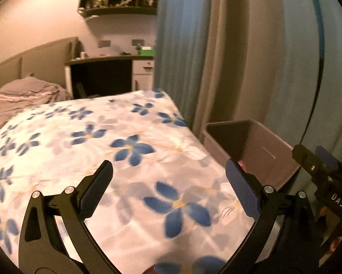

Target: Collect trash

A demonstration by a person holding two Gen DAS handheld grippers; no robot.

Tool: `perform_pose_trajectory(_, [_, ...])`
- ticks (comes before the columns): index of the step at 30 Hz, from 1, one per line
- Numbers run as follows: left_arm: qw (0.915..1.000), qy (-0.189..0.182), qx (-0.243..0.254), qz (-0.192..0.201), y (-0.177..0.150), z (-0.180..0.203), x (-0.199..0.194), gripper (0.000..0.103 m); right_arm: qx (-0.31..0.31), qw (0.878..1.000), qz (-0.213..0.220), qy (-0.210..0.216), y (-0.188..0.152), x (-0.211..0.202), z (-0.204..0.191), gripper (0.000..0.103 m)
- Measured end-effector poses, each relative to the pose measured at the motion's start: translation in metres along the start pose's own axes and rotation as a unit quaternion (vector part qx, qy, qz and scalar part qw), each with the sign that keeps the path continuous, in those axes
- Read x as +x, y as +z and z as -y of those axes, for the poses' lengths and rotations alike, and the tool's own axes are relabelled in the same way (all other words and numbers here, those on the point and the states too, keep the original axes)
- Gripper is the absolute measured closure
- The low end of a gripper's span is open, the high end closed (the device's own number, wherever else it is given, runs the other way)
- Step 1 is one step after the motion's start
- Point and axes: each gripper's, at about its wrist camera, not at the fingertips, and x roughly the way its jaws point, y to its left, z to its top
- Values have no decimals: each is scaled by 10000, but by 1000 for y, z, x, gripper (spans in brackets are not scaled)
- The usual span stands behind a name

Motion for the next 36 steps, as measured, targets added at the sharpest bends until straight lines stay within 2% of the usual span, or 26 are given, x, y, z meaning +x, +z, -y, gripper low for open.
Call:
perform_pose_trajectory(5, [9990,381,-22,218,-13,-17,-36,6,-175,9998,-5,79,-8,-22,-25,6])
perform_pose_trajectory(14, [9965,814,139,124,-36,-39,-76,6,-413,9991,11,-81,-24,-59,-56,6])
perform_pose_trajectory(23, [9969,766,5,156,-45,-58,-106,6,-383,9991,-12,-159,-35,-87,-71,6])
perform_pose_trajectory(36, [9973,726,-8,127,-51,-61,-116,6,-605,9981,85,-59,-40,-98,-91,6])
